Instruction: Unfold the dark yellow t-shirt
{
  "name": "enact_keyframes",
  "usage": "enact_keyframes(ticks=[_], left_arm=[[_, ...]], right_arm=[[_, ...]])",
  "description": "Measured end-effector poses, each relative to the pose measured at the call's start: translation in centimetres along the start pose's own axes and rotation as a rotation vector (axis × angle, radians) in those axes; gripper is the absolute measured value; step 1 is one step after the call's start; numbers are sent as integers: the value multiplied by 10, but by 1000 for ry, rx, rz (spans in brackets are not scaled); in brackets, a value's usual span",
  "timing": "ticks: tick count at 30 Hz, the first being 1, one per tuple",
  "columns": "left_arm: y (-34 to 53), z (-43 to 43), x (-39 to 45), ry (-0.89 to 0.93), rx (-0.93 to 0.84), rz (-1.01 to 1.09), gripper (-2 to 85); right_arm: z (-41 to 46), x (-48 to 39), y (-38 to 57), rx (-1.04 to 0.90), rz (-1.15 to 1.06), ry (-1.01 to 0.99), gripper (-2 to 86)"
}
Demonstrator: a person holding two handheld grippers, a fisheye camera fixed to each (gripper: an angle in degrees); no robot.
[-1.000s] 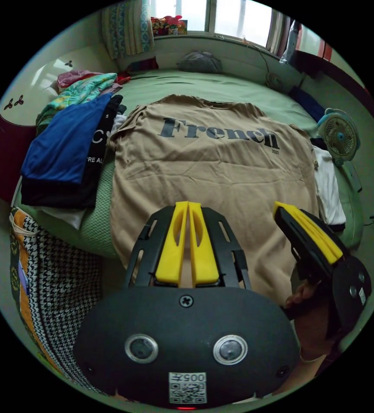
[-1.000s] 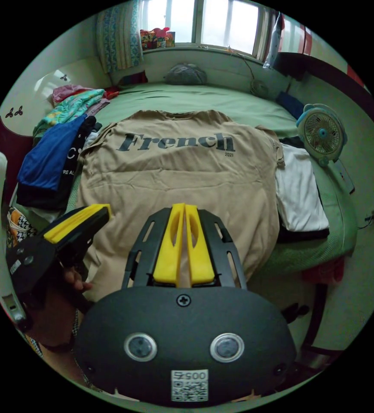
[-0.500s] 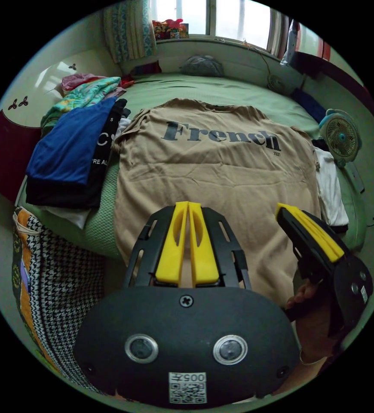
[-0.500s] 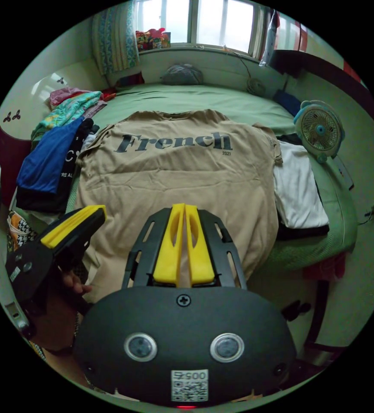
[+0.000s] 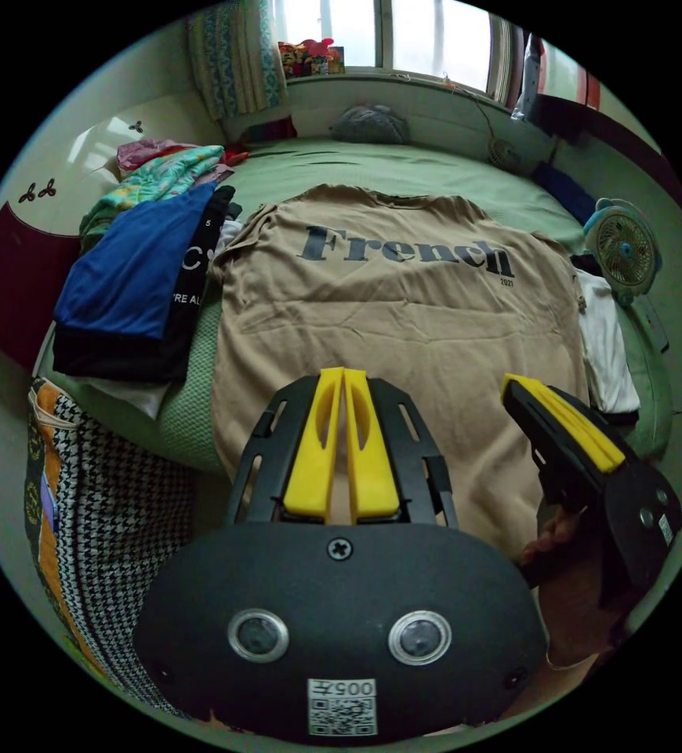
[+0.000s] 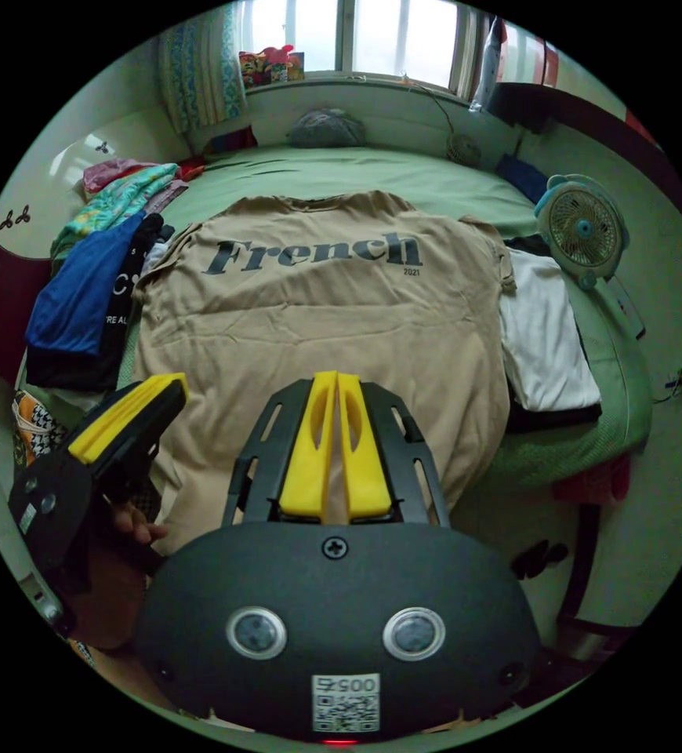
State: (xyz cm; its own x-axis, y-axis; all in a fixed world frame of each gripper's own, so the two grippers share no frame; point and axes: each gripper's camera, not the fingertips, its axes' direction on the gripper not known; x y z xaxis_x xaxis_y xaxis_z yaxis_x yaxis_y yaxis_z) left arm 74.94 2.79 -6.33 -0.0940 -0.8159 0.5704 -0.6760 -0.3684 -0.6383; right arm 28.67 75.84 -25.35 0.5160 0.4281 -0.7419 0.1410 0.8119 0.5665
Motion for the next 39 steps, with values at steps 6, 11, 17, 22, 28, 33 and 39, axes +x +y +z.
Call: enact_keyframes(ticks=[6, 11, 17, 22, 28, 33, 39], left_arm=[[4, -1, 1, 0, 0, 3, -2], [6, -1, 0, 2, 0, -2, -1], [8, -2, -2, 27, -4, 0, -1], [9, -2, -1, 35, -5, 11, -1], [9, -2, 3, 58, -4, 52, -1], [8, -1, 3, 42, -2, 42, -1], [8, -3, 2, 22, 8, 22, -2]], right_arm=[[1, 1, -2, -10, 6, 1, -13], [1, 0, -4, -9, 5, 8, -12], [1, 2, -6, -6, 15, 7, -12], [1, 1, -7, -6, 11, 8, -12], [0, -2, -8, 7, -11, 5, -12], [0, -4, -9, 11, -19, 10, -11], [0, -6, -10, 16, -30, 12, -10]])
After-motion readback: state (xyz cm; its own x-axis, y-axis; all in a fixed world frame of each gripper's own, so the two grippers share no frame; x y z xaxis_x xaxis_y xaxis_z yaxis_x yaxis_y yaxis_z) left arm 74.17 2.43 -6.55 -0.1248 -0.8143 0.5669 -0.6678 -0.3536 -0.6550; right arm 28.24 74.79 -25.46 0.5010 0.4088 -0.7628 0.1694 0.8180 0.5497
